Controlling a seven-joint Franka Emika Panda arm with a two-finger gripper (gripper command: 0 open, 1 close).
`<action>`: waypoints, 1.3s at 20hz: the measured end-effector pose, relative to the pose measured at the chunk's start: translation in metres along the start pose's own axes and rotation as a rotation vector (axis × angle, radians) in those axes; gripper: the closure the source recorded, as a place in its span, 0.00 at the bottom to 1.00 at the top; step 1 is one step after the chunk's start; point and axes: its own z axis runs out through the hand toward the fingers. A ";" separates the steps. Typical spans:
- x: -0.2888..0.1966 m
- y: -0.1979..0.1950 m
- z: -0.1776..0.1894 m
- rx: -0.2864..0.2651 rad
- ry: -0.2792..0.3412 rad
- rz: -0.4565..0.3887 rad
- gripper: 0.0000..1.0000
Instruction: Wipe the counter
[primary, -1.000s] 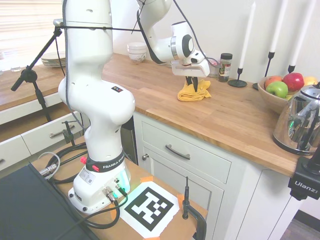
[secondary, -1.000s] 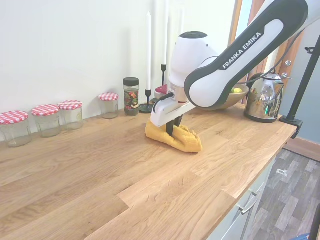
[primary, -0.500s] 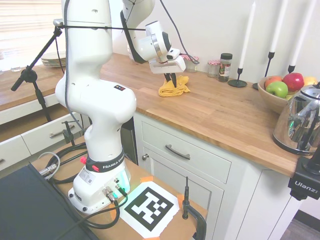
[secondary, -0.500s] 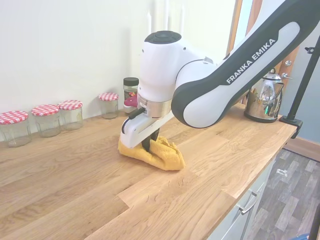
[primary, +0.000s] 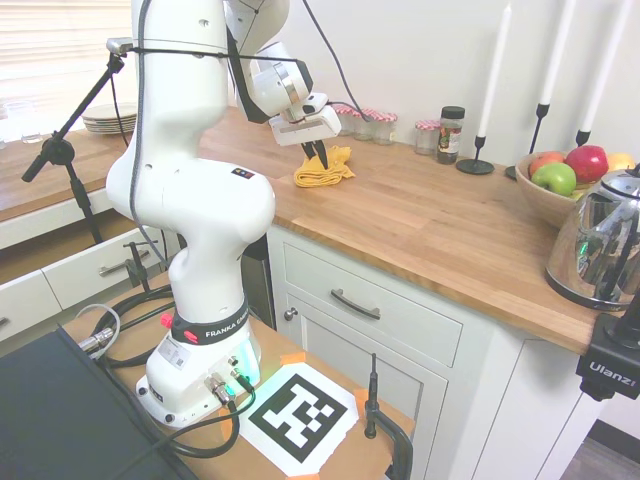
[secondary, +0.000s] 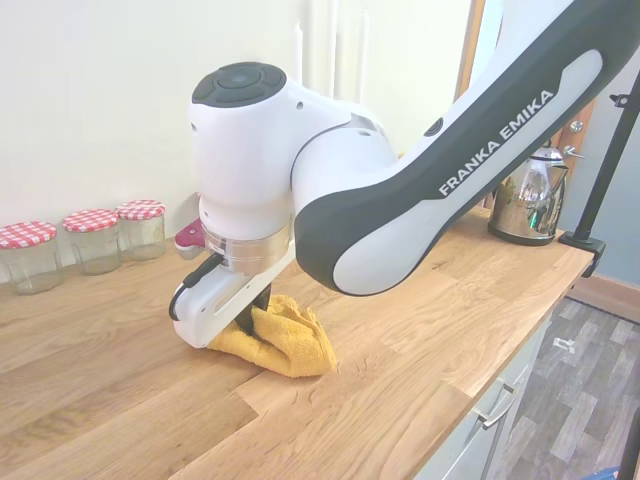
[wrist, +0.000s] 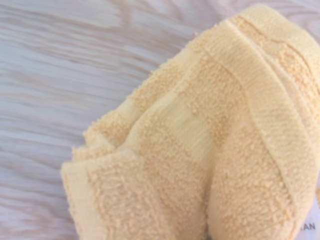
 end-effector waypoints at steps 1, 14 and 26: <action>0.000 0.000 0.000 0.000 -0.001 0.001 1.00; 0.092 0.065 0.033 0.035 -0.094 0.151 1.00; 0.187 0.204 0.072 0.052 -0.172 0.305 1.00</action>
